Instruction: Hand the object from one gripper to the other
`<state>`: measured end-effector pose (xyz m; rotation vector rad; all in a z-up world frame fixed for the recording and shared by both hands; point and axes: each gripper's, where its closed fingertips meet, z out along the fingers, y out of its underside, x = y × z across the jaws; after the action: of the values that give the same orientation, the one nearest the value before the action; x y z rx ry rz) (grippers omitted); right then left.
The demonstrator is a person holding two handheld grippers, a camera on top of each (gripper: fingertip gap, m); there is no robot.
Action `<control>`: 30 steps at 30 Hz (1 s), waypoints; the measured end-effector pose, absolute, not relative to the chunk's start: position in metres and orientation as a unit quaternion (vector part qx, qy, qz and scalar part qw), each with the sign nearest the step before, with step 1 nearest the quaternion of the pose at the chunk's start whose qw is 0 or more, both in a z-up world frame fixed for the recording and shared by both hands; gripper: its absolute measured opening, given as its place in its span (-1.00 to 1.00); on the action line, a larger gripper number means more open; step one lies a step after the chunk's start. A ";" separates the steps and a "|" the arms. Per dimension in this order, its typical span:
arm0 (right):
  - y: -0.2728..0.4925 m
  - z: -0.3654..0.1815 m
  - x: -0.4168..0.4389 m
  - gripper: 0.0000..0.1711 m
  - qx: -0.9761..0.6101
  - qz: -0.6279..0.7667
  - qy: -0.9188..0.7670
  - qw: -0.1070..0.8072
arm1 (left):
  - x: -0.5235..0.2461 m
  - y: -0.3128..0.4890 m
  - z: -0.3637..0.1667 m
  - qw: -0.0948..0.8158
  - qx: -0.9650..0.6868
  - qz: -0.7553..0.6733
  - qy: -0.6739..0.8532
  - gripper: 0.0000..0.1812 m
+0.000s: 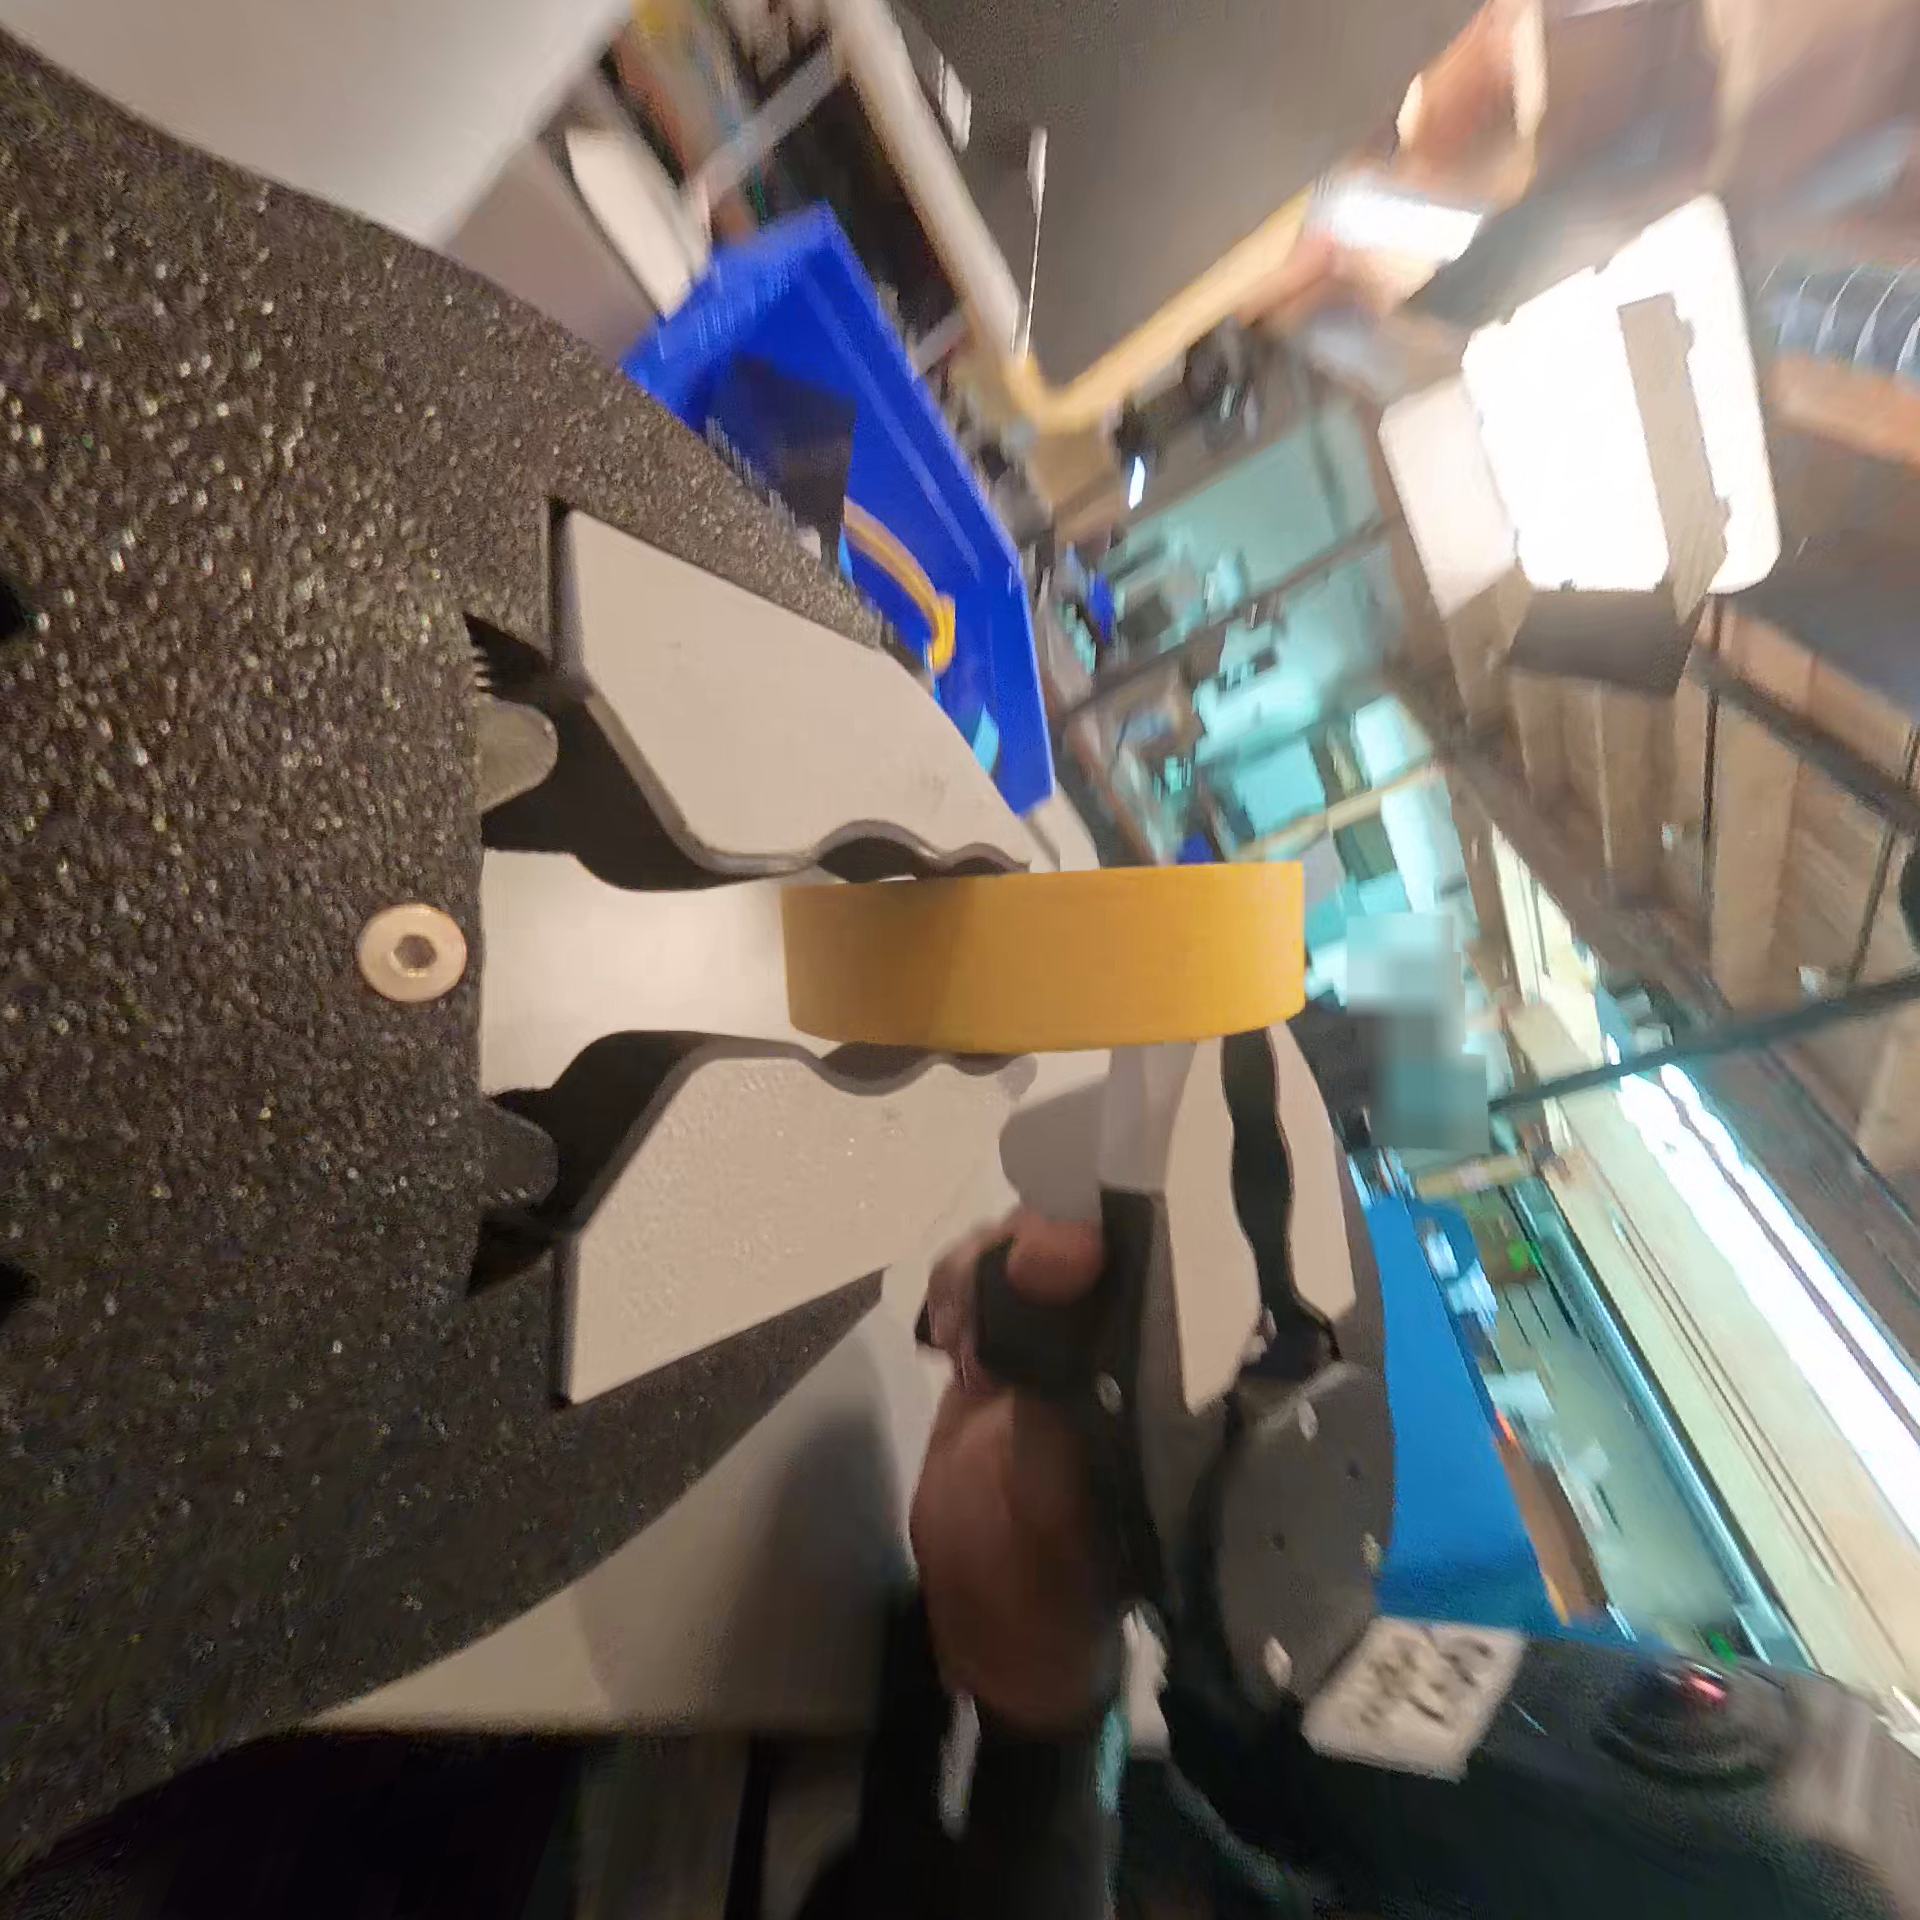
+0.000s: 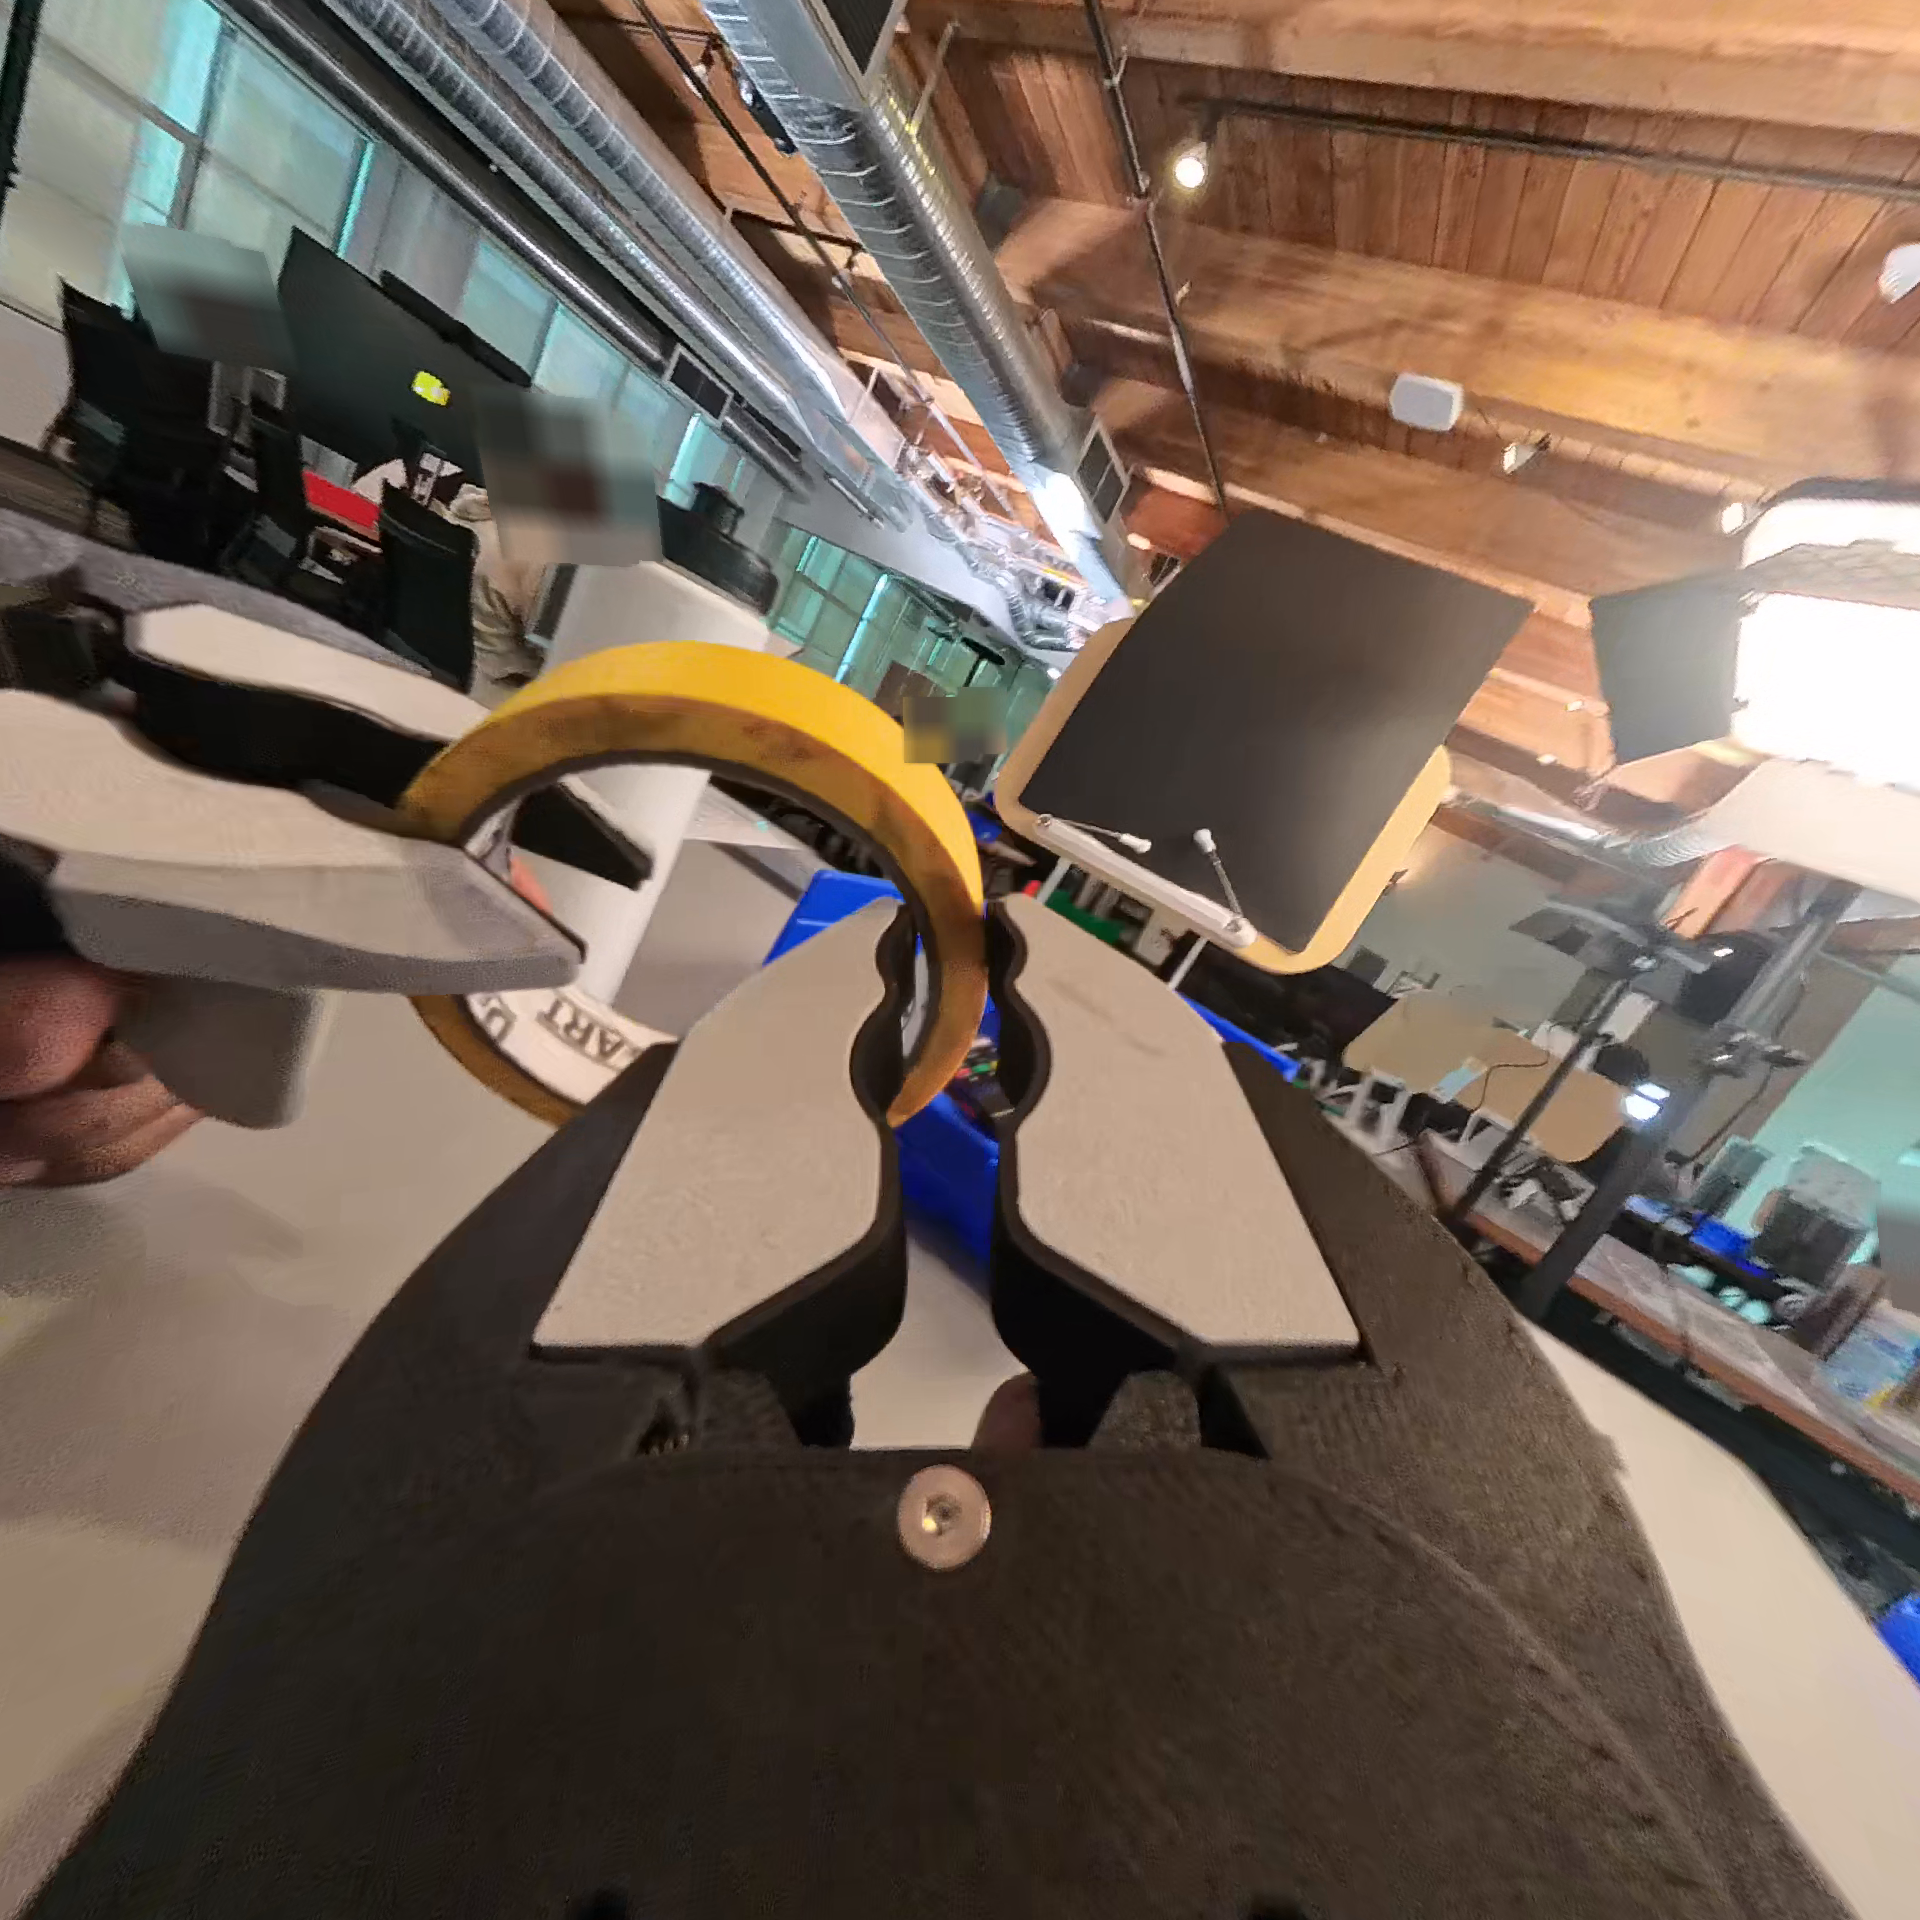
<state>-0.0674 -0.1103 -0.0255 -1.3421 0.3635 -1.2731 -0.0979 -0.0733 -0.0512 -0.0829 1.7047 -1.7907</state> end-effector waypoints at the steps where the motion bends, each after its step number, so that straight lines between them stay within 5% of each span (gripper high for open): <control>1: -0.111 -0.026 -0.067 -0.84 -0.577 -0.525 0.163 0.604 | -0.092 -0.069 -0.049 0.375 -0.039 -0.668 0.642 -0.69; 9: -0.115 -0.028 -0.064 -0.45 -0.608 -0.216 0.295 0.705 | -0.072 -0.029 -0.026 0.726 0.030 -0.424 0.540 -0.69; 12: -0.094 -0.020 -0.081 -0.30 -0.590 -0.102 0.309 0.739 | -0.081 -0.041 -0.031 0.763 0.091 -0.374 0.520 -0.69; 16: -0.069 -0.027 -0.091 -0.35 -0.591 -0.045 0.330 0.735 | -0.096 -0.062 -0.043 0.766 0.167 -0.356 0.509 -0.69; 18: -0.069 -0.030 -0.090 -0.47 -0.605 -0.072 0.324 0.724 | -0.095 -0.065 -0.050 0.740 0.174 -0.370 0.533 -0.65; 21: -0.077 -0.024 -0.090 -0.52 -0.631 -0.163 0.279 0.705 | -0.099 -0.067 -0.052 0.624 0.147 -0.489 0.591 -0.27; 30: -0.078 -0.022 -0.116 -0.65 -0.692 -0.207 0.132 0.679 | -0.102 -0.045 -0.041 0.309 0.050 -0.677 0.666 -0.25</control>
<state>-0.1160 -0.0779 -0.0217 -1.5550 0.2956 -0.4660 -0.1018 -0.0450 -0.0410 0.1324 1.7594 -1.7889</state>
